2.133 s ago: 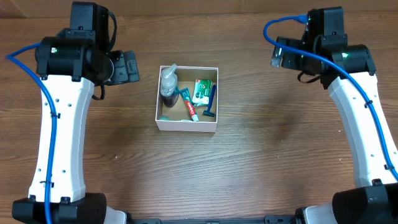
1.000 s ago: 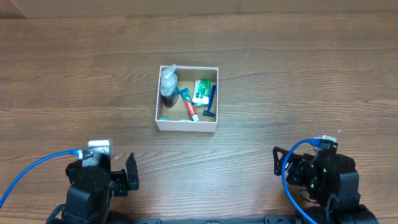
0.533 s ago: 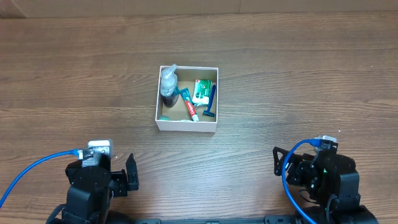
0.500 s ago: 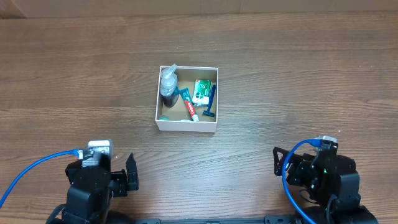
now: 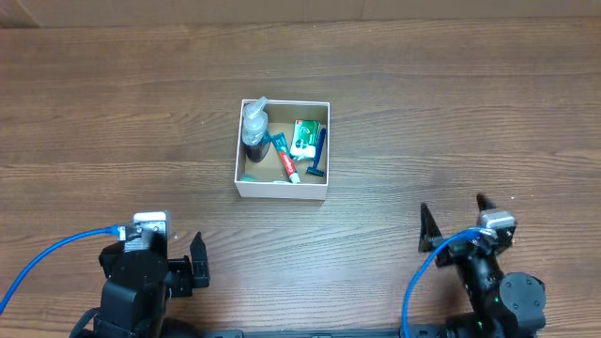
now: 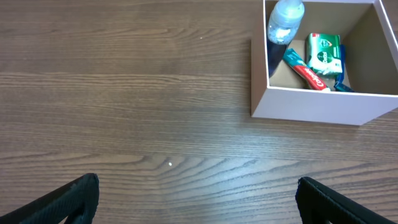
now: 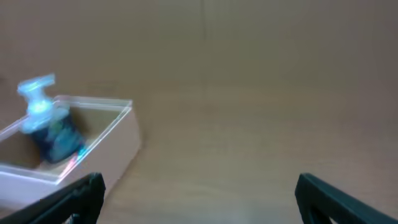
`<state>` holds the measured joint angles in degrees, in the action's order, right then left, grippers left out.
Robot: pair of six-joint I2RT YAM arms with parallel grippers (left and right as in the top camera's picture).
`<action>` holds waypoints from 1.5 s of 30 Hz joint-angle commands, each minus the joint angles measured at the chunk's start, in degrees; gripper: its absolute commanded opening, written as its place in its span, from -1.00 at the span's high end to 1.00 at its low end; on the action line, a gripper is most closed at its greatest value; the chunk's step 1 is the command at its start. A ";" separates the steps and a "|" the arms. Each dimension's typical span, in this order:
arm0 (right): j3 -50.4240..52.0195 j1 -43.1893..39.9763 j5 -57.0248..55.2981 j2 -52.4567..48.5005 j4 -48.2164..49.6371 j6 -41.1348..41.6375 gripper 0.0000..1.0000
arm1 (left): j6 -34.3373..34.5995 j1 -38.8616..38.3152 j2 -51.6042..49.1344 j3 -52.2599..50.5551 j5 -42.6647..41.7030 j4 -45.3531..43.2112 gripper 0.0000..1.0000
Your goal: Pack container
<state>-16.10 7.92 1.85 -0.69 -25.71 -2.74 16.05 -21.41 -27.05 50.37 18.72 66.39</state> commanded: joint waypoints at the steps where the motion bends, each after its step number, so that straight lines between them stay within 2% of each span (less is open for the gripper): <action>1: 8.96 0.22 -0.72 0.52 14.05 -9.77 -1.00 | -1.07 -0.37 0.44 -0.20 0.74 -0.13 -1.00; 4: 15.78 0.22 -0.74 0.52 25.33 -9.73 -1.00 | -1.07 -0.37 0.44 -0.20 0.74 -0.13 -1.00; 7: 15.63 0.22 -0.66 0.52 20.96 -9.27 -1.00 | -1.07 -0.37 0.44 -0.20 0.74 -0.13 -1.00; 34: 15.63 0.28 -0.70 0.52 20.94 -9.27 -1.00 | -1.07 -0.33 0.44 -0.20 0.74 -0.13 -0.99; 39: 15.63 0.28 -0.70 0.52 20.94 -9.29 -1.00 | -1.09 7.08 0.66 -0.52 -1.42 -0.24 -1.00; 41: 15.63 0.26 -0.70 0.52 20.94 -9.27 -1.00 | -2.38 11.41 1.27 -2.27 -4.22 -1.75 -1.00; 42: 15.63 0.28 -0.70 0.52 20.94 -9.27 -1.00 | -6.49 14.60 2.86 -5.90 -7.87 -5.31 -1.00; 45: 15.63 0.28 -0.70 0.52 20.94 -9.29 -1.00 | -13.27 16.26 9.07 -16.92 -12.17 -17.07 -1.00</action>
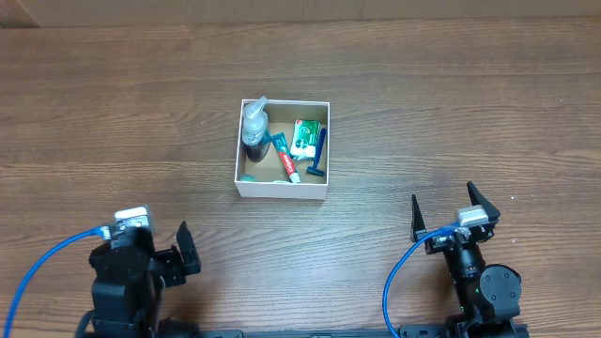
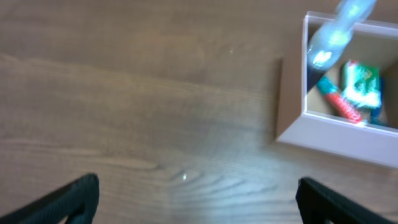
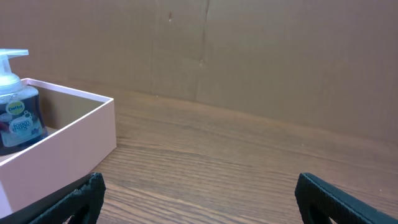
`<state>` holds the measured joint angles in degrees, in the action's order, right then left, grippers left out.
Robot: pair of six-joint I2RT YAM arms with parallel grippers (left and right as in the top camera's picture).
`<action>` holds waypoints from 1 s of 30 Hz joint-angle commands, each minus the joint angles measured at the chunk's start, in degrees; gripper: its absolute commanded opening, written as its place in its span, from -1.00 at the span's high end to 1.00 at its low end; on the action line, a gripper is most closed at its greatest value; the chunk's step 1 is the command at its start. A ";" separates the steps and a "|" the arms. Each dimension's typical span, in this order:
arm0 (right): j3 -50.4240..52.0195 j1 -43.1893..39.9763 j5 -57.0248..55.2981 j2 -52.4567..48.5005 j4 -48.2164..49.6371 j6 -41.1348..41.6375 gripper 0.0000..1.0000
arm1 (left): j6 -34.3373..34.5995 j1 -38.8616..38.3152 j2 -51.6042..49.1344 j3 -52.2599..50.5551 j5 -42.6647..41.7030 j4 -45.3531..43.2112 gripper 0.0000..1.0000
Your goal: Pack container
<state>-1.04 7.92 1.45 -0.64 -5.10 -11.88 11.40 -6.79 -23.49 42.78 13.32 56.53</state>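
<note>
A white open box [image 1: 282, 191] stands at the table's middle. It holds a pump bottle [image 1: 254, 127], a toothpaste tube [image 1: 285, 161], a green packet [image 1: 303, 137] and a blue razor [image 1: 318, 155]. My left gripper [image 1: 141, 246] is at the front left, open and empty, well clear of the box. In the blurred left wrist view the gripper [image 2: 198, 199] has the box [image 2: 336, 140] and bottle [image 2: 333, 37] at upper right. My right gripper [image 1: 449, 211] is at the front right, also open and empty. Its wrist view [image 3: 198, 199] has the box [image 3: 62, 146] and bottle [image 3: 18, 118] at left.
Brown wooden tabletop [image 1: 451, 103] spreads round the box on all sides. A brown cardboard wall [image 3: 249, 56] stands along the table's far edge. Blue cables trail from both arms near the front edge.
My left arm has moved back and to the left, farther from the box. My right gripper has shifted slightly left and turned. Both stay open and empty. The box contents are unchanged.
</note>
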 commanded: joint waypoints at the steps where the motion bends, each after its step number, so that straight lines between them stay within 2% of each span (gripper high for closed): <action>1: 0.57 0.28 -0.31 0.48 0.33 -0.13 -1.00 | -9.55 1.64 8.07 -13.40 -7.02 -11.54 -1.00; 7: 0.57 0.26 -0.31 0.48 0.33 -0.15 -1.00 | -9.79 1.64 19.21 -32.98 -6.97 -38.49 -1.00; 9: 0.57 0.28 -0.31 0.48 0.33 -0.15 -1.00 | -11.69 1.64 20.98 -37.77 -6.97 -48.48 -1.00; 11: 0.57 0.28 -0.31 0.48 0.33 -0.15 -1.00 | -16.46 1.73 23.23 -42.56 -7.13 -59.10 -1.00; 14: 0.57 0.28 -0.31 0.48 0.33 -0.15 -1.00 | -19.56 1.99 23.32 -42.56 -7.19 -56.74 -1.00; 16: 0.57 0.28 -0.31 0.48 0.33 -0.13 -1.00 | -17.99 2.01 23.23 -42.47 -8.57 -52.39 -1.00; 19: 0.57 0.28 -0.31 0.48 0.33 -0.13 -1.00 | -14.10 2.01 23.30 -42.47 -13.38 -52.06 -1.00; 30: 0.57 0.28 -0.31 0.48 0.33 -0.13 -1.00 | -14.14 2.01 23.26 -42.47 -13.35 -52.06 -1.00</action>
